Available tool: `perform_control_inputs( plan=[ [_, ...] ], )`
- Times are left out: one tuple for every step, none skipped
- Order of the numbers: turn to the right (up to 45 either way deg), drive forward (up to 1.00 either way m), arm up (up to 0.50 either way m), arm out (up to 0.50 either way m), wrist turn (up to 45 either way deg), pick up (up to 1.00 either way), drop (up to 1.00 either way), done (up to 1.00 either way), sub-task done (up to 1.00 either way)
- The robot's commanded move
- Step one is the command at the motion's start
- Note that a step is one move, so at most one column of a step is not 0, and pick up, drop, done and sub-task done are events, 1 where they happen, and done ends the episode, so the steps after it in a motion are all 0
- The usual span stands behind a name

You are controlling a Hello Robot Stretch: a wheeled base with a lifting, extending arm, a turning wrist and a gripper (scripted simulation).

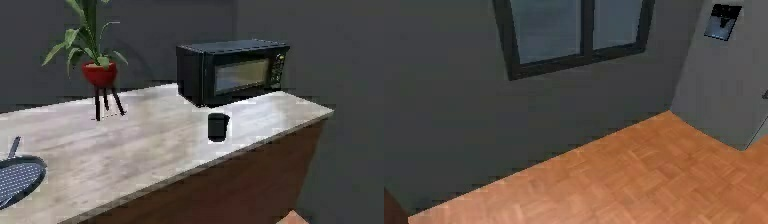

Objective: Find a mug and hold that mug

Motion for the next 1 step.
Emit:
perform_control_inputs(
  plan=[
    [45.0, 0.0, 0.0, 0.0, 0.0, 0.0, 0.0, 0.0, 0.0]
  ],
)
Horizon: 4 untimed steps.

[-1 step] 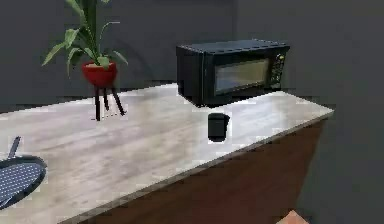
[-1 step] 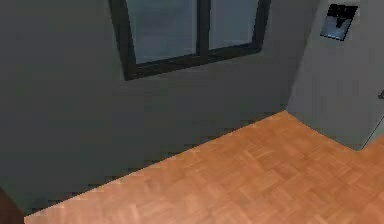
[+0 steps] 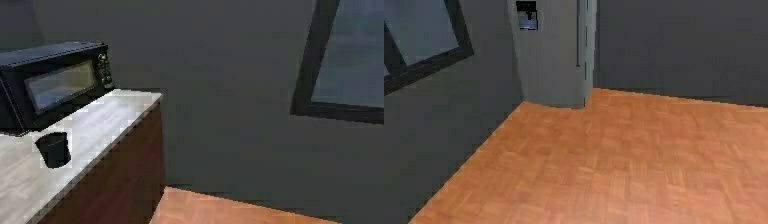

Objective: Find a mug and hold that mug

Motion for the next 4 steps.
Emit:
perform_control_inputs(
  plan=[
    [45.0, 0.0, 0.0, 0.0, 0.0, 0.0, 0.0, 0.0, 0.0],
    [45.0, 0.0, 0.0, 0.0, 0.0, 0.0, 0.0, 0.0, 0.0],
    [12.0, 0.0, 0.0, 0.0, 0.0, 0.0, 0.0, 0.0, 0.0],
    [0.0, 0.05, 0.0, 0.0, 0.0, 0.0, 0.0, 0.0, 0.0]
  ],
)
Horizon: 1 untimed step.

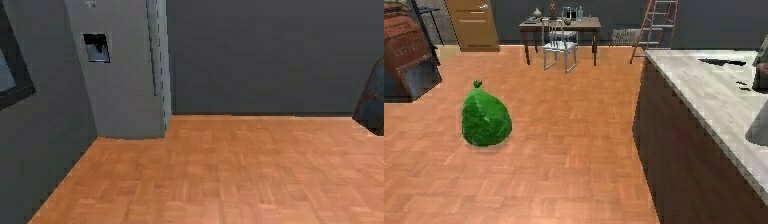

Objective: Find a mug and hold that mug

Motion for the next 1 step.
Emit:
perform_control_inputs(
  plan=[
    [45.0, 0.0, 0.0, 0.0, 0.0, 0.0, 0.0, 0.0, 0.0]
  ],
)
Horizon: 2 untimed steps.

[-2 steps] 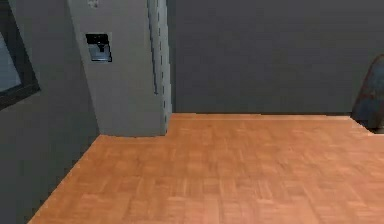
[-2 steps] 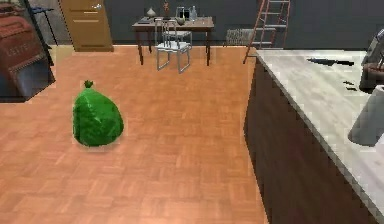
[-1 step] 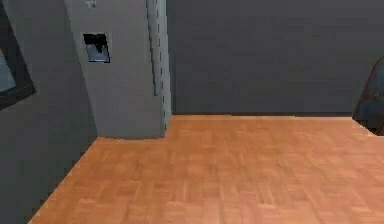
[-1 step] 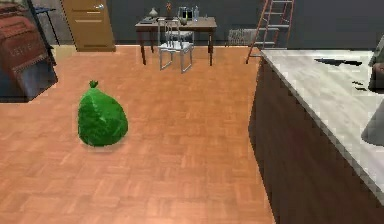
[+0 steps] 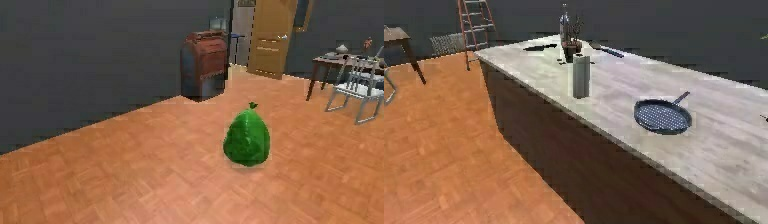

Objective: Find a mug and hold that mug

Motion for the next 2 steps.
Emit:
perform_control_inputs(
  plan=[
    [45.0, 0.0, 0.0, 0.0, 0.0, 0.0, 0.0, 0.0, 0.0],
    [30.0, 0.0, 0.0, 0.0, 0.0, 0.0, 0.0, 0.0, 0.0]
  ],
)
